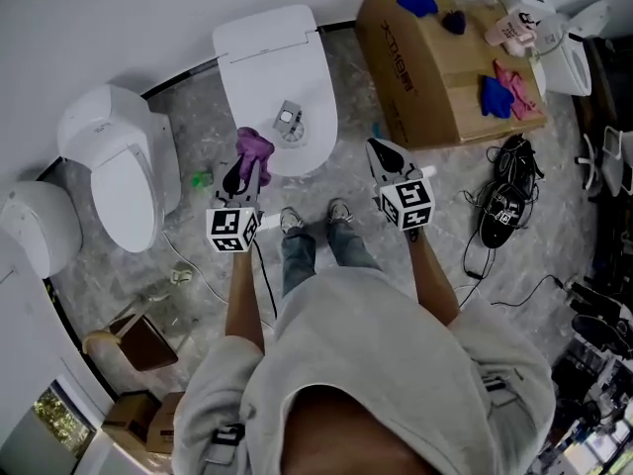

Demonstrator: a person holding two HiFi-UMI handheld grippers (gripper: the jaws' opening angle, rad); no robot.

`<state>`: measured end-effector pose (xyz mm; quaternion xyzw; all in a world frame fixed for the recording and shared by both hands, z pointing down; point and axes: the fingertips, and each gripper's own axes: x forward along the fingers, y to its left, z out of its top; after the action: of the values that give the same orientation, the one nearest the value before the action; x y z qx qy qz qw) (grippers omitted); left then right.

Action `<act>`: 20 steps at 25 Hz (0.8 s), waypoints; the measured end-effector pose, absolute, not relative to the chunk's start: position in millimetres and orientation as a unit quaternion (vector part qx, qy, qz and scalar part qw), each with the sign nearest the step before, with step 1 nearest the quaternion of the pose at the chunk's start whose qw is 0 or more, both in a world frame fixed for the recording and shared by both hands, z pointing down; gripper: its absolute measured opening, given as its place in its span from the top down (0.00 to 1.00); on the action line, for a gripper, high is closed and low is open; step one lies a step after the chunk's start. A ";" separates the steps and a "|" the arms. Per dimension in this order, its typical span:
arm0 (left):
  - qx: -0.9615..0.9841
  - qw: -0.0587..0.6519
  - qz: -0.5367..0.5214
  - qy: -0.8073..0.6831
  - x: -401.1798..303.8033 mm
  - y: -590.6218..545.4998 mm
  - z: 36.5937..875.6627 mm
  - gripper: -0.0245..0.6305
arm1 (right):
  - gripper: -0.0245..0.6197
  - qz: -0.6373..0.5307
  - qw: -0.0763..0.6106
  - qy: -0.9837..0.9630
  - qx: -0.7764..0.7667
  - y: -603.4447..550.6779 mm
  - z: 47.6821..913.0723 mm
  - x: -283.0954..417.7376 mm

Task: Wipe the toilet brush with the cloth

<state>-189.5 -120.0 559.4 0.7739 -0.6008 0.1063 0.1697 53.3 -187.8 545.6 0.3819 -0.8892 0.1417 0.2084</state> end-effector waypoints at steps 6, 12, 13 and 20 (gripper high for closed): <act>0.776 0.134 0.080 -0.611 -191.4 -132.0 513.5 0.80 | 0.91 0.111 0.176 -0.893 0.398 -204.3 504.9 52.5; 0.780 0.101 0.067 -0.613 -193.1 -149.1 475.0 0.80 | 0.91 0.069 0.152 -0.897 0.409 -222.9 459.6 53.0; 0.781 0.096 0.064 -0.614 -193.6 -152.7 469.2 0.80 | 0.91 0.061 0.147 -0.897 0.411 -227.2 452.3 53.2; 0.784 0.064 0.052 -0.615 -191.4 -164.9 429.8 0.80 | 0.91 0.025 0.114 -0.898 0.423 -245.9 409.4 53.0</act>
<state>-191.4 -164.9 429.8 0.7840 -0.6152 0.0522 0.0640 53.0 -245.9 409.4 0.4233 -0.8984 0.0252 0.1144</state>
